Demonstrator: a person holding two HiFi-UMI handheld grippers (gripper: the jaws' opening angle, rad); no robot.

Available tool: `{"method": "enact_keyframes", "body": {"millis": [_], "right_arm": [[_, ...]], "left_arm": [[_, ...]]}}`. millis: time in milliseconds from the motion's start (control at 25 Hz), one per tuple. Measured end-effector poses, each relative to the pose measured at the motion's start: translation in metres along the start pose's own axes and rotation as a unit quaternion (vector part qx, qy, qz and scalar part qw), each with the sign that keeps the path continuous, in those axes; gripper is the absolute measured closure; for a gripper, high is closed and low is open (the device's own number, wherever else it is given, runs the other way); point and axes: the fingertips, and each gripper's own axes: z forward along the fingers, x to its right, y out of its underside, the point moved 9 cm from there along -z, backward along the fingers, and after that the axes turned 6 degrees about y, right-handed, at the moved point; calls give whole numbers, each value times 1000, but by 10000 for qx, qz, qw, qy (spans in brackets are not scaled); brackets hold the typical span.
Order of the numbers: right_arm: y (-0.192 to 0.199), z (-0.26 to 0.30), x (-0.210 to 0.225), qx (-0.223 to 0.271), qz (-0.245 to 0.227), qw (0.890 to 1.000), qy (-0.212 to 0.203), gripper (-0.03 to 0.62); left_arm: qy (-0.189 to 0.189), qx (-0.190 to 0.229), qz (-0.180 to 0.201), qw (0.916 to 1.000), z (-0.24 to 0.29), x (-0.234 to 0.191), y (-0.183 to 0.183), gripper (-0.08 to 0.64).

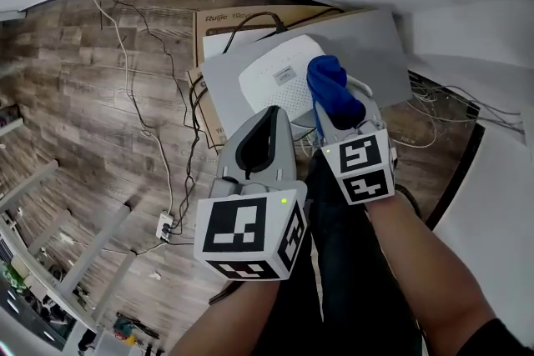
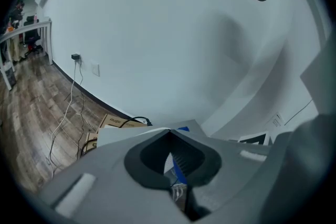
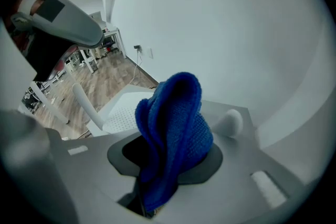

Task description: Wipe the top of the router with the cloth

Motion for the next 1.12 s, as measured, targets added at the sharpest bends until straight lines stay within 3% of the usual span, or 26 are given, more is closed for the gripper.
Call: {"method": "enact_keyframes", "body": {"millis": [200, 400, 600, 840, 1120], "right_arm": [[17, -6, 16, -216, 146, 9992, 299, 445], [23, -7, 17, -337, 119, 9989, 296, 445], [41, -10, 4, -554, -155, 9983, 82, 446], [42, -19, -19, -471, -601, 9971, -47, 446], [33, -19, -76, -326, -951, 9935, -537, 446]], "left_arm": [[46, -57, -47, 10000, 2, 4, 5, 560], [-61, 8, -149, 9999, -5, -7, 10, 560], [-119, 21, -294, 9995, -11, -10, 20, 560], [-59, 78, -355, 9993, -19, -2, 28, 560], [-360, 229, -550, 9976, -51, -29, 40, 560]]}}
